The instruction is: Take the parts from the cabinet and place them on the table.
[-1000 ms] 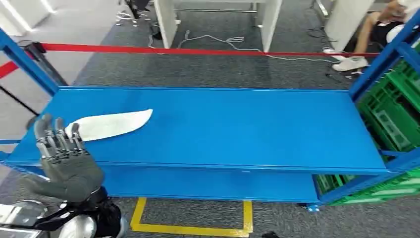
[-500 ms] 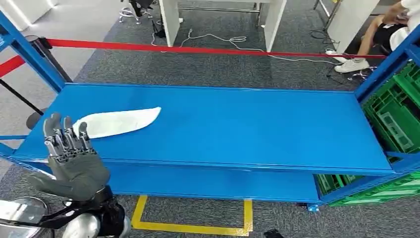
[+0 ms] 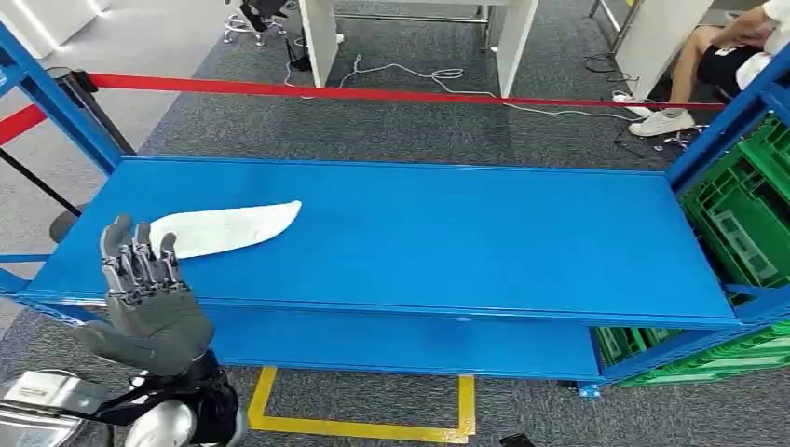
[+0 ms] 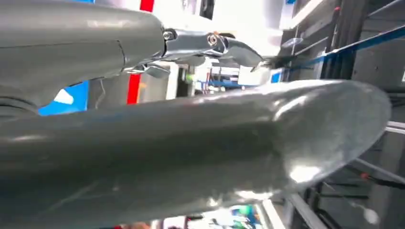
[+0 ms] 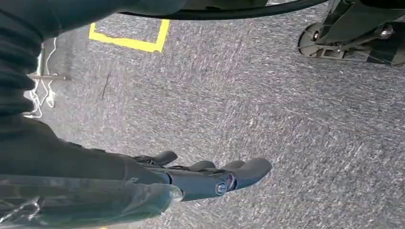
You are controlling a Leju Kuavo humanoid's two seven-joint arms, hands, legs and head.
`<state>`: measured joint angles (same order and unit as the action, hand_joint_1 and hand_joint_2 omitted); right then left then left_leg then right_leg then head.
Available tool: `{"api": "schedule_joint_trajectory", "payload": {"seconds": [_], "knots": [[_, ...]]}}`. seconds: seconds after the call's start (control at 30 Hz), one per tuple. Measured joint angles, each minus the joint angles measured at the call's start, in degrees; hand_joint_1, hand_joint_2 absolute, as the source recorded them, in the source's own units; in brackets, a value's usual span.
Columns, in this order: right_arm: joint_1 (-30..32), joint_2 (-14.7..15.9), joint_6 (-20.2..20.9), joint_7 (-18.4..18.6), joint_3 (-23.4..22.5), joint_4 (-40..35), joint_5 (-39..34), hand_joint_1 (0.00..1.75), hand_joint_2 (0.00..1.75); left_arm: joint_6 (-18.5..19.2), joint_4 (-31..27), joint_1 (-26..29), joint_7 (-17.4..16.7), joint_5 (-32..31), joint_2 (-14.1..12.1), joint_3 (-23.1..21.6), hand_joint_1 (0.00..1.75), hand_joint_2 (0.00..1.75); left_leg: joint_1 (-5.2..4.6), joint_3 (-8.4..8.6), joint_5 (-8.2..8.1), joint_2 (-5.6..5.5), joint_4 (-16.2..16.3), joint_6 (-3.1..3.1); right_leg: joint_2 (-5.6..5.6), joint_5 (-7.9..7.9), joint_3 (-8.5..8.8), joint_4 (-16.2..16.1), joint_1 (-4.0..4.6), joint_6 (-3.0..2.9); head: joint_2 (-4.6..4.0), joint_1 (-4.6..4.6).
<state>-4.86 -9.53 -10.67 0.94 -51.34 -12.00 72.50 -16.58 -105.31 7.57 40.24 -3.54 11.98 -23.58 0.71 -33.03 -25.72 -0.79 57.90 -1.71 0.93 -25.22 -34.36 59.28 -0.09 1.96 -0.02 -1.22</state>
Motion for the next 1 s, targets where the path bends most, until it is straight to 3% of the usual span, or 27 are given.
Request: {"api": "schedule_joint_trajectory", "payload": {"seconds": [0.13, 0.17, 0.43, 0.6, 0.67, 0.8, 1.0], "knots": [[0.0, -0.02, 0.0, -0.15, -0.2, 0.0, -0.13, 0.0, 1.75, -0.97, 1.58, -0.56, -0.02, -0.44, -1.66, 0.61, 0.0, 0.0, 0.0, 0.0, 0.0, 0.0, 0.0, 0.0, 0.0, 0.0, 0.0, 0.0, 0.0, 0.0, 0.0, 0.0], [-0.01, -0.02, 0.0, -0.17, -0.26, 0.0, -0.13, 0.0, 1.75, -0.99, 1.8, -0.63, -0.02, -0.44, -1.92, 0.83, 0.0, 1.75, 0.0, 0.0, 0.0, 0.0, 0.0, 0.0, 0.0, 0.0, -0.01, 0.0, 0.0, 0.0, 0.0, 0.02], [-0.01, -0.13, 0.33, -0.17, -0.96, 0.0, -0.09, 0.0, 1.75, -5.21, 4.7, -1.42, -0.02, -7.36, -4.17, 2.62, 0.0, 1.75, 0.0, -0.01, 0.0, 0.0, 0.0, 0.0, 0.0, 0.0, -0.01, 0.01, 0.01, 0.0, 0.0, 0.0], [0.0, -0.17, 0.59, -0.7, -1.31, 0.0, -0.09, 0.0, 1.75, -7.46, 6.81, -3.08, -5.4, -22.38, -8.59, 7.24, 0.0, 1.75, 0.02, 0.0, 0.03, 0.0, -0.02, -0.01, 0.01, 0.0, -0.02, 0.06, 0.04, -0.01, 0.0, 0.0], [0.02, -0.17, 0.57, -0.72, -1.42, 0.0, -0.28, 0.0, 1.75, -6.58, 8.31, -3.74, -8.9, -28.38, -11.44, 9.36, 0.0, 1.75, 0.02, 0.0, 0.05, 0.0, -0.03, -0.04, 0.01, 0.0, -0.06, 0.11, 0.05, -0.02, 0.0, 0.0], [0.02, -0.17, 0.55, -0.81, -1.73, 0.0, -0.26, 0.0, 1.75, -3.43, 11.24, -5.29, -12.9, -33.12, -16.81, 12.2, 0.0, 1.75, 0.04, -0.03, 0.1, 0.0, -0.03, -0.09, 0.01, 0.01, -0.12, 0.14, 0.06, -0.04, 0.0, 0.02], [0.01, -0.17, 0.55, -0.85, -1.88, 0.0, -0.17, 0.0, 1.75, -2.1, 13.65, -6.93, -14.1, -34.58, -20.76, 13.7, 0.0, 1.75, 0.05, -0.04, 0.12, 0.0, -0.03, -0.11, 0.02, 0.01, -0.12, 0.13, 0.05, -0.04, 0.0, 0.02]]}}
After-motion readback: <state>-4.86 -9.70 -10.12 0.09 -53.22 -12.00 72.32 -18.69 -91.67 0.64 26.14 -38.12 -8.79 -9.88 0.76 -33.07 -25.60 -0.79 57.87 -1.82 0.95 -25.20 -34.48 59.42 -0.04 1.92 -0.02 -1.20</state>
